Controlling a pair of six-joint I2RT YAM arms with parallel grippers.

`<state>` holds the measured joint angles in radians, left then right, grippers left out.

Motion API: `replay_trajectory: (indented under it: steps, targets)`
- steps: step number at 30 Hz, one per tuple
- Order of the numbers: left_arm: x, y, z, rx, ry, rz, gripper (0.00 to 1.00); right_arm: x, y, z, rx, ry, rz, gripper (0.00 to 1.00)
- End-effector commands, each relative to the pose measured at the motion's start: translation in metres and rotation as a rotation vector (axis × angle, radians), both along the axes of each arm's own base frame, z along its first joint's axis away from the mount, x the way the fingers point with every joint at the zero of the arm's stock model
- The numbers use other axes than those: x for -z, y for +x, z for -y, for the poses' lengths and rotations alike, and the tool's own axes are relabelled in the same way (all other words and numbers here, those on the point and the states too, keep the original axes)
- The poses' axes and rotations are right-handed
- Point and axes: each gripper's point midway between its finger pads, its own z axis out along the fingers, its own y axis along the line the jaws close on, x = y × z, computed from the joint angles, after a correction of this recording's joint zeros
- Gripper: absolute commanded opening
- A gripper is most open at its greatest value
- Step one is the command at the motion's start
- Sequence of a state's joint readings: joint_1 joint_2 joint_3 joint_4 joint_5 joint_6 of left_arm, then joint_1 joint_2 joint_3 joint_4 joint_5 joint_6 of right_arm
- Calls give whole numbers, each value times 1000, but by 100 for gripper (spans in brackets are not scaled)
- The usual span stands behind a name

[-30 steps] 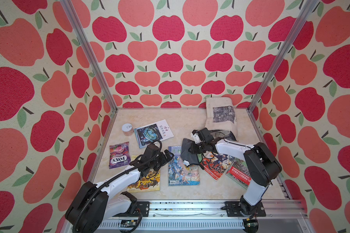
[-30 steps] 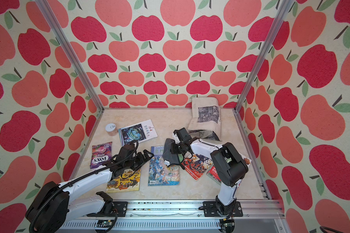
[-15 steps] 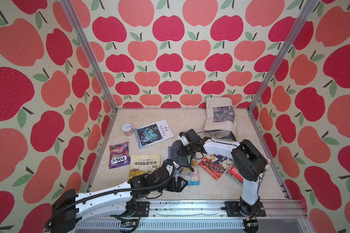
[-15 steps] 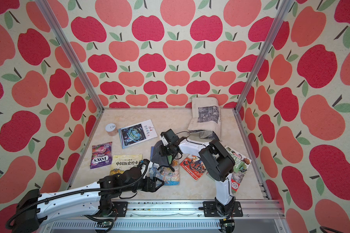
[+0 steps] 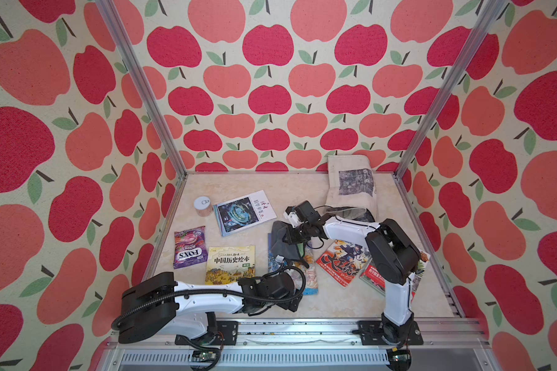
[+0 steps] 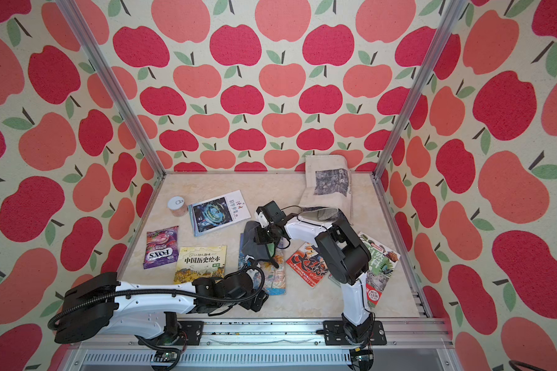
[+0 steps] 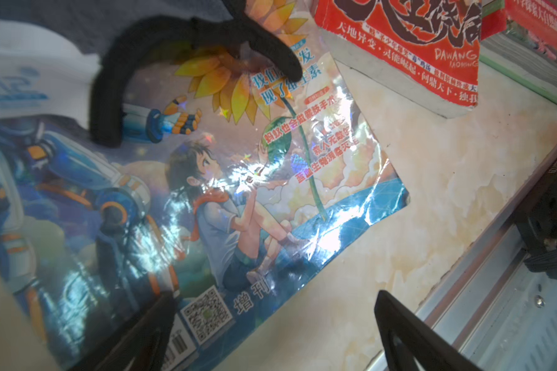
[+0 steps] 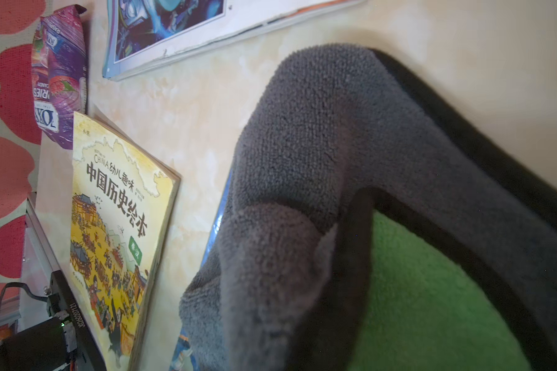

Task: Wipe the cover of the book
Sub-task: Wipe the dirt from the cover of the book, then adjust the book at the center of the board.

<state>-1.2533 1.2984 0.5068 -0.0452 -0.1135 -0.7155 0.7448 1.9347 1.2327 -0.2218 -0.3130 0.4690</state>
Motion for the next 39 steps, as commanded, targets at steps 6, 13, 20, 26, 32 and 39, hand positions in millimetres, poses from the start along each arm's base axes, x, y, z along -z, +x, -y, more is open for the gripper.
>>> replay_trajectory:
  steps: [6,13,20,26,32,39]
  targets:
    - [-4,4,-46,-209,130,43,99,-12,3,63,40,-81,34,0]
    - [-11,-4,-36,-132,41,56,61,-9,4,51,36,-53,17,0]
    - [-2,-12,-50,-147,42,20,0,-13,13,24,3,-32,26,0]
    - [6,-29,-40,-77,-39,-59,0,-14,25,-26,-57,-7,23,0]
    - [14,-37,-52,-40,-8,-77,0,-12,38,-64,-84,18,4,0]
    - [29,-26,-80,-152,46,-47,0,-15,37,-88,-111,47,-12,0]
